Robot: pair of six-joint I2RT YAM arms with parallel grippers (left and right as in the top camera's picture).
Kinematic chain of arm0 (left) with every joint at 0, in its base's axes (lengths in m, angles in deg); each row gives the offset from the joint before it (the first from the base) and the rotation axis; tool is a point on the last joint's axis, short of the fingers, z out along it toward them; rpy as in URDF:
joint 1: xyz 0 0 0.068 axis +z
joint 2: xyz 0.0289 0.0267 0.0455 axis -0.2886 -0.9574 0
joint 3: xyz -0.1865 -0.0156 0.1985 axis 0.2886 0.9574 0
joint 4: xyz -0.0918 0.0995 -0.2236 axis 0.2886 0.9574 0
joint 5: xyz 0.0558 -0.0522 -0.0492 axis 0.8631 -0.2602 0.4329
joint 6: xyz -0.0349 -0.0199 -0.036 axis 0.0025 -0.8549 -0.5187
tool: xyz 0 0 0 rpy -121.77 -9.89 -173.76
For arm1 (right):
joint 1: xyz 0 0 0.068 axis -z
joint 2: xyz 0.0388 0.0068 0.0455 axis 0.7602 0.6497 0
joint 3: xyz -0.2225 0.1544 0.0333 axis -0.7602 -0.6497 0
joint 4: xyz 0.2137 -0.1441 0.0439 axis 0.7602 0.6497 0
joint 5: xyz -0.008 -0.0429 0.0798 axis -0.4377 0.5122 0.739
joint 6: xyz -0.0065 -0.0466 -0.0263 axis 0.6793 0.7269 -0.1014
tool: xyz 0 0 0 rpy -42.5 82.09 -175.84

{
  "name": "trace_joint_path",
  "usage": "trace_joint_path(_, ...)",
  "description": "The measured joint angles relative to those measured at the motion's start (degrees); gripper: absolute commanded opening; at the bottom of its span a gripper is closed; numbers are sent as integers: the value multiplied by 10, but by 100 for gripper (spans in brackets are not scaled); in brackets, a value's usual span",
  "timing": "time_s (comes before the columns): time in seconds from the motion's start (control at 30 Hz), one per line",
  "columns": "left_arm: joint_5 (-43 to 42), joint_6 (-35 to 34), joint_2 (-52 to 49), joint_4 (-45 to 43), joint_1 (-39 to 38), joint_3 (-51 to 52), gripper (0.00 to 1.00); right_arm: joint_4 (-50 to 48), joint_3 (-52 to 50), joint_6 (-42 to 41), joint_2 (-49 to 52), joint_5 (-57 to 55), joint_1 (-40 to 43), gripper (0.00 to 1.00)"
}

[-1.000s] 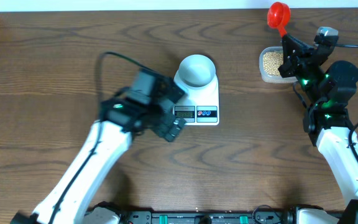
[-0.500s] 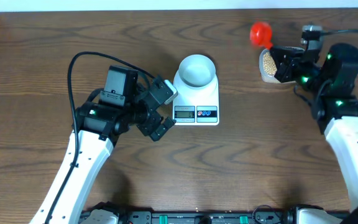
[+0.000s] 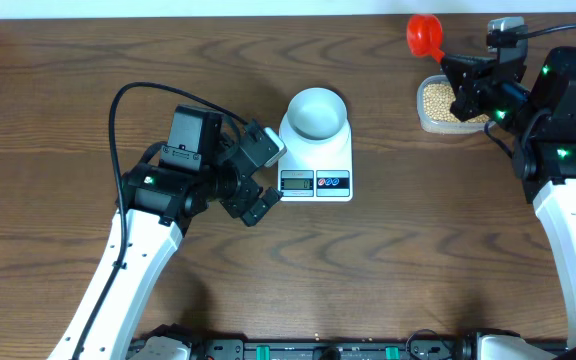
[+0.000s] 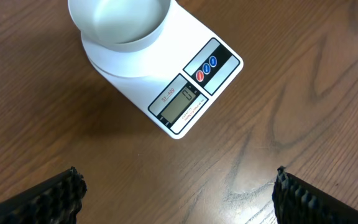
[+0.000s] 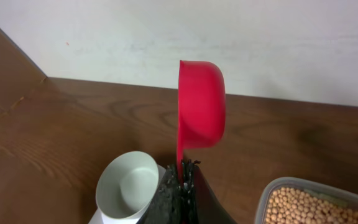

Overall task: Scoop item into bowl and weigh 50g on scale
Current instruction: 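Lift the left gripper off the scale and retract it left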

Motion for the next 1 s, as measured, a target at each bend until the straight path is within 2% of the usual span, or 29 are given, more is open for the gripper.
trace_joint_path(0.37,-16,4,0,0,29,0,98,-9,0,13,0,-1,0,1)
trace_joint_path(0.57,-78,50,0,3,80,0,98,-9,0,14,0,-1,0,1)
trace_joint_path(0.8,-91,111,-1,83,85,-54,98,-13,0,14,0,-1,0,1)
trace_joint_path(1.0,-92,126,-1,97,101,-78,98,-19,0,15,0,-1,0,1)
